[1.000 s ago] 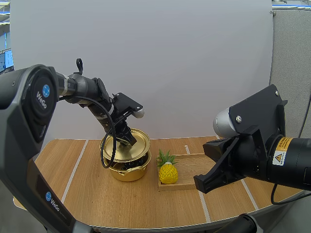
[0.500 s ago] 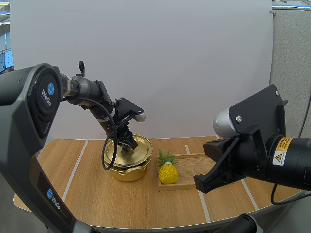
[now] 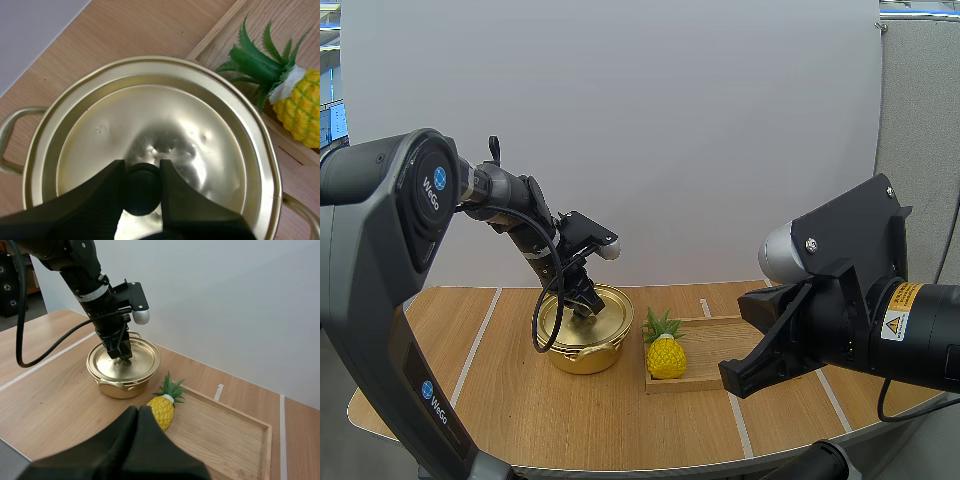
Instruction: Open the pot, put the grape inside, and close it
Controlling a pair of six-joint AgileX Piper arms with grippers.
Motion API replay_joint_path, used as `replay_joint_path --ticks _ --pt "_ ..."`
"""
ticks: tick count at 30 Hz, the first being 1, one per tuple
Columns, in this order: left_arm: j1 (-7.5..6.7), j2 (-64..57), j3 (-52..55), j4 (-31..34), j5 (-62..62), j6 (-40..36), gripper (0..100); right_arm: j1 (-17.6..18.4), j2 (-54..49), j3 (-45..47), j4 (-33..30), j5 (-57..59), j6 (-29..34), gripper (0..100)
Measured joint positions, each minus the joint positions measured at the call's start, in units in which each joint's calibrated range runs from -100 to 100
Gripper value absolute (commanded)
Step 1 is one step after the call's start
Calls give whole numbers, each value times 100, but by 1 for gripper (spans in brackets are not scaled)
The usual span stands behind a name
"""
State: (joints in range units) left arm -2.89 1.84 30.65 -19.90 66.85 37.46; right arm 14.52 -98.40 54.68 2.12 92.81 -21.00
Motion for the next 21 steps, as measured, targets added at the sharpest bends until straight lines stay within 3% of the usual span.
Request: replay_joint_path --ticks 17,19,21 --pt "0 0 0 0 224 12 1 0 0 0 0 0 0 0" --pt "0 0 0 0 224 12 9 0 0 0 0 0 0 0" --pt "0 0 0 0 224 12 28 0 0 0 0 0 0 0"
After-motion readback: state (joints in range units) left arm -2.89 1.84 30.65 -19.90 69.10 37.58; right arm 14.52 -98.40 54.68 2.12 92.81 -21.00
